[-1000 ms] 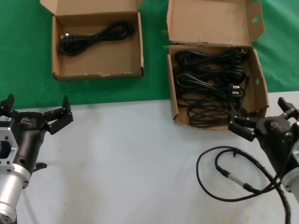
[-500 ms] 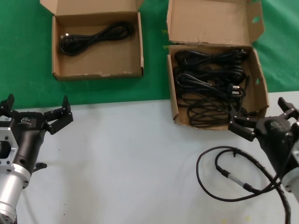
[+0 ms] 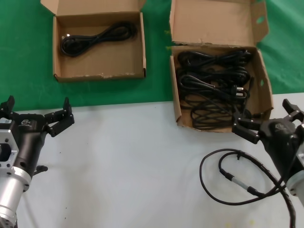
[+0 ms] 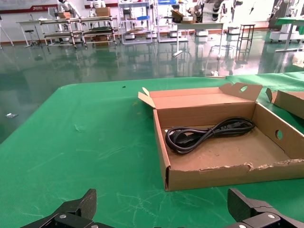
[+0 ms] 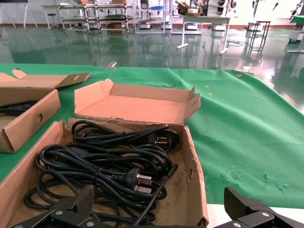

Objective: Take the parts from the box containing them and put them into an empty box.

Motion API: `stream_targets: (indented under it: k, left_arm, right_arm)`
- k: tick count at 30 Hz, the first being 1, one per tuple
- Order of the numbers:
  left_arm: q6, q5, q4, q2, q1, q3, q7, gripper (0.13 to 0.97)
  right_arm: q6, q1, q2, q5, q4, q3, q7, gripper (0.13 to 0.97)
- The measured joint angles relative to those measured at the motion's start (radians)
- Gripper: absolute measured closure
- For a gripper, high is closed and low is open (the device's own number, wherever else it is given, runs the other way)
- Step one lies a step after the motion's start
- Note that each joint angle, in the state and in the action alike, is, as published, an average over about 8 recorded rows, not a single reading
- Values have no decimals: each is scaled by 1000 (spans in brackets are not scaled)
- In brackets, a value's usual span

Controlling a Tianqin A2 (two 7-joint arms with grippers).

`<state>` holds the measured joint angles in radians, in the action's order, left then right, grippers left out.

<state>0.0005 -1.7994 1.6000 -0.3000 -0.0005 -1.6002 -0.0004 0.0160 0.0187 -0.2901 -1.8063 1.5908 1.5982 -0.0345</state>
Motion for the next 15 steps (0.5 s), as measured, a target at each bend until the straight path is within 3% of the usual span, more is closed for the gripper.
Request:
stream_targets:
  k: [15]
  left_arm:
    - [0, 0, 0, 0, 0, 0, 0, 132]
  right_arm:
    - [0, 0, 0, 0, 0, 0, 0, 129]
